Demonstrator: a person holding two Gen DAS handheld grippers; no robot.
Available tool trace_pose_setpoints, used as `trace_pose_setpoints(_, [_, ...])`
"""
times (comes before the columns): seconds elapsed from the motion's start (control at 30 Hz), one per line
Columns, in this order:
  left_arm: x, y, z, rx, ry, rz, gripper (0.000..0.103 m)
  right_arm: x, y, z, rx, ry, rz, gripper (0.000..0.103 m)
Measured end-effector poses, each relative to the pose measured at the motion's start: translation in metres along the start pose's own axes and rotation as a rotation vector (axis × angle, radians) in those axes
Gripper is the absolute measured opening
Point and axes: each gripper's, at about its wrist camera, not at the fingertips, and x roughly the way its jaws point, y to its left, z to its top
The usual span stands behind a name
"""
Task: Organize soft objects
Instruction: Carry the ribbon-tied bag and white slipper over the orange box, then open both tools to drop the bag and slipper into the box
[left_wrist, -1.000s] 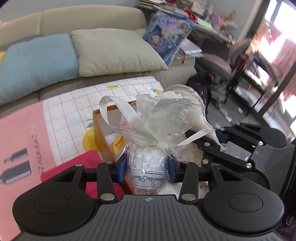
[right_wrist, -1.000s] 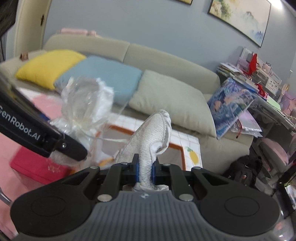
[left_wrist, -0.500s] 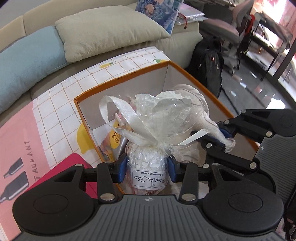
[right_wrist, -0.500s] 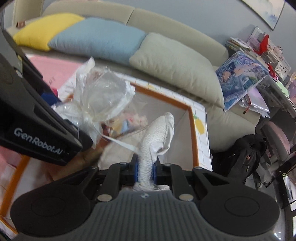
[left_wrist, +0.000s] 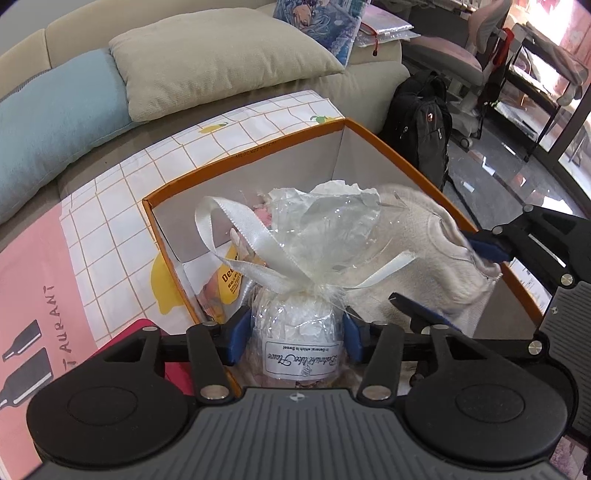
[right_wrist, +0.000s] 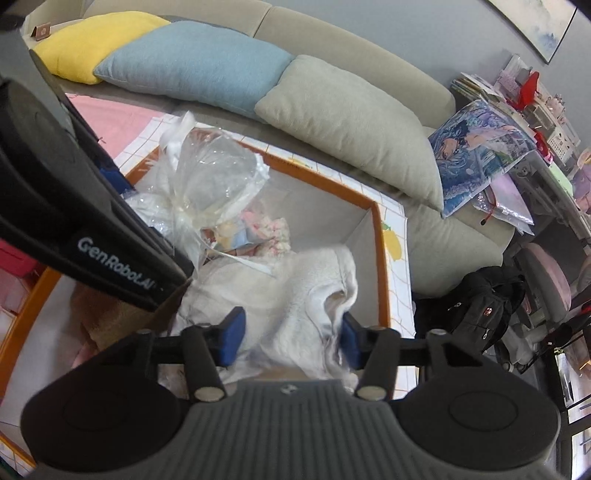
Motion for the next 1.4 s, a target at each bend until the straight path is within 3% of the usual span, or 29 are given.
trace_pose_setpoints(0.17, [-0.012, 0.006, -0.001, -0.019, -0.030, -0.038, 0.082, -0.004, -0.001, 0.003, 0.005, 0.001, -0.019, 0.065])
trace_pose_setpoints(0.27, [-0.024, 0.008, -0.002, -0.013, -0.063, -0.051, 0.087, -0.008, -0.002, 0.007, 0.006, 0.000, -0.035, 0.079])
trace_pose_setpoints(0.4, [-0.048, 0.010, -0.006, -0.025, -0.136, -0.052, 0.088, -0.023, -0.002, 0.014, 0.003, -0.032, -0.042, 0.086])
trace_pose_setpoints(0.67, [-0.098, 0.022, -0.019, -0.083, -0.271, -0.059, 0.088, -0.057, 0.001, 0.026, 0.024, -0.069, -0.025, 0.088])
trace_pose_setpoints(0.97, [-0.177, 0.029, -0.035, -0.059, -0.447, -0.023, 0.088, -0.115, 0.003, 0.047, 0.050, -0.123, 0.021, 0.090])
trace_pose_setpoints(1.4, [-0.262, 0.041, -0.090, -0.014, -0.598, 0.138, 0.088, -0.216, 0.029, 0.067, 0.124, -0.261, 0.118, 0.100])
